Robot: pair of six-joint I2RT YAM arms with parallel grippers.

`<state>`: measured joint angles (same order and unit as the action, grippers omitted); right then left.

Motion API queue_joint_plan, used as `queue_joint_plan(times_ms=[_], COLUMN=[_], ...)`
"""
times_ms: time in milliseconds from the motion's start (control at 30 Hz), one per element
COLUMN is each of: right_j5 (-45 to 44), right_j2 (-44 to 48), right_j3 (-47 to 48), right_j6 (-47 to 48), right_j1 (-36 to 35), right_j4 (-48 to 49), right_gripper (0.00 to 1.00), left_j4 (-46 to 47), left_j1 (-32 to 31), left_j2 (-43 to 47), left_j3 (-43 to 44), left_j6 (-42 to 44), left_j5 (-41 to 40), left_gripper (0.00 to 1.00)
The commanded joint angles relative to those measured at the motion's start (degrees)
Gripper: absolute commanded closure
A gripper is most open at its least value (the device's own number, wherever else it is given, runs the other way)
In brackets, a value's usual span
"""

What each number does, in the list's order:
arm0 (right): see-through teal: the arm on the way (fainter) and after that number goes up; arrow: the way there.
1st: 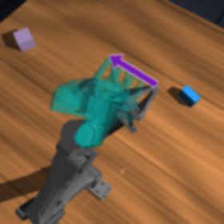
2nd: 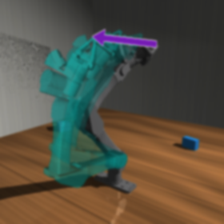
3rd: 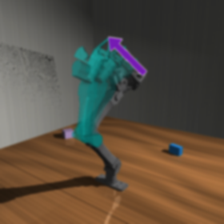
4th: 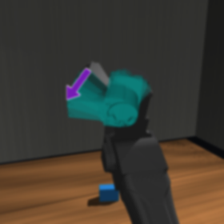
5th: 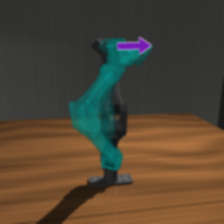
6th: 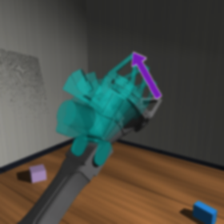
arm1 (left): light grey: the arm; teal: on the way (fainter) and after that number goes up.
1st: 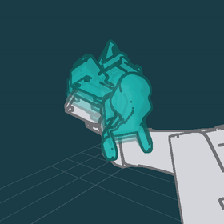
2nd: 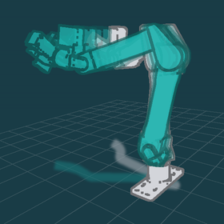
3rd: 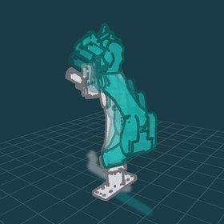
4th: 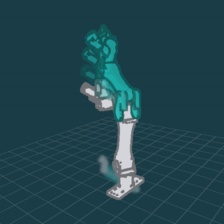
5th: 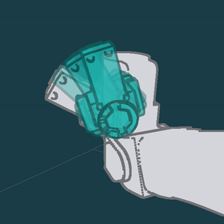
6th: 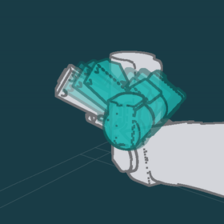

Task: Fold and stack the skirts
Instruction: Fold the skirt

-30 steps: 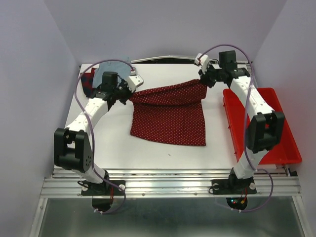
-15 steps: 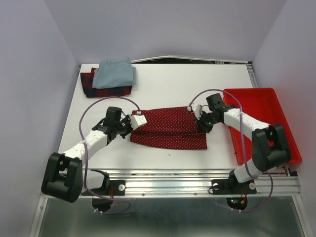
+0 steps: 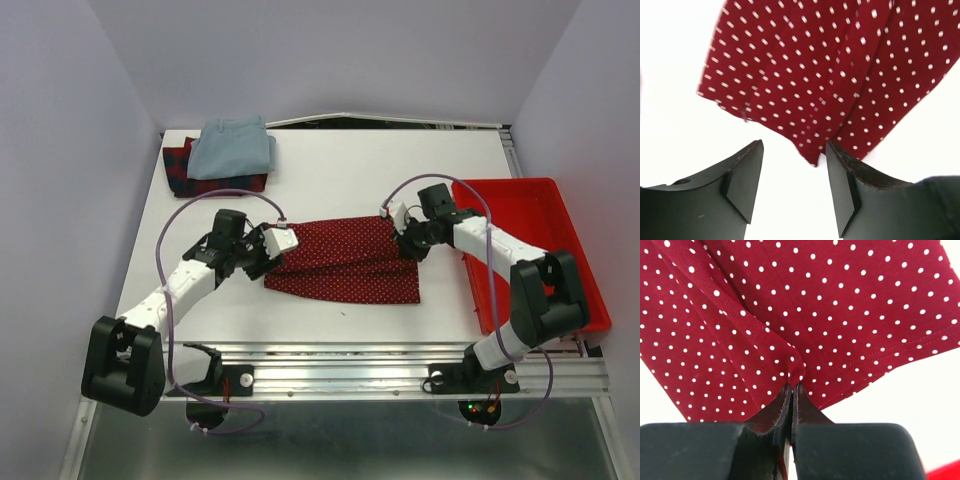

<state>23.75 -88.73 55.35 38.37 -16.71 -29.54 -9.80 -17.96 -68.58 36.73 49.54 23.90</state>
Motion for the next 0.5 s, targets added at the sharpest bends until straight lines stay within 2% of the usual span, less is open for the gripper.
queue_joint_plan(times_ms=[0,267,467], right_j5=[0.16,-1.24,-1.42], right_j2=[2.95,4.88,4.88], right_j3=[0.2,-1.74,-1.39], right_j6=[1.35,3.9,3.91], right_j1=[-0.34,-0.87,-0.87], right_j4=[-0.25,-1.83,-2.1], right_gripper=[0.99,0.99,0.99], left_j4=[-6.0,-14.44,-16.21], left_j1=[-0.41,-2.34,-4.89], left_j2=[0.38,-7.7,-10.87], left_j3=[5.89,11.52,11.35], left_j6=[3.45,11.27,12.51], left_j5=[1.5,3.17,1.94], left_gripper=[0.36,0.37,0.37])
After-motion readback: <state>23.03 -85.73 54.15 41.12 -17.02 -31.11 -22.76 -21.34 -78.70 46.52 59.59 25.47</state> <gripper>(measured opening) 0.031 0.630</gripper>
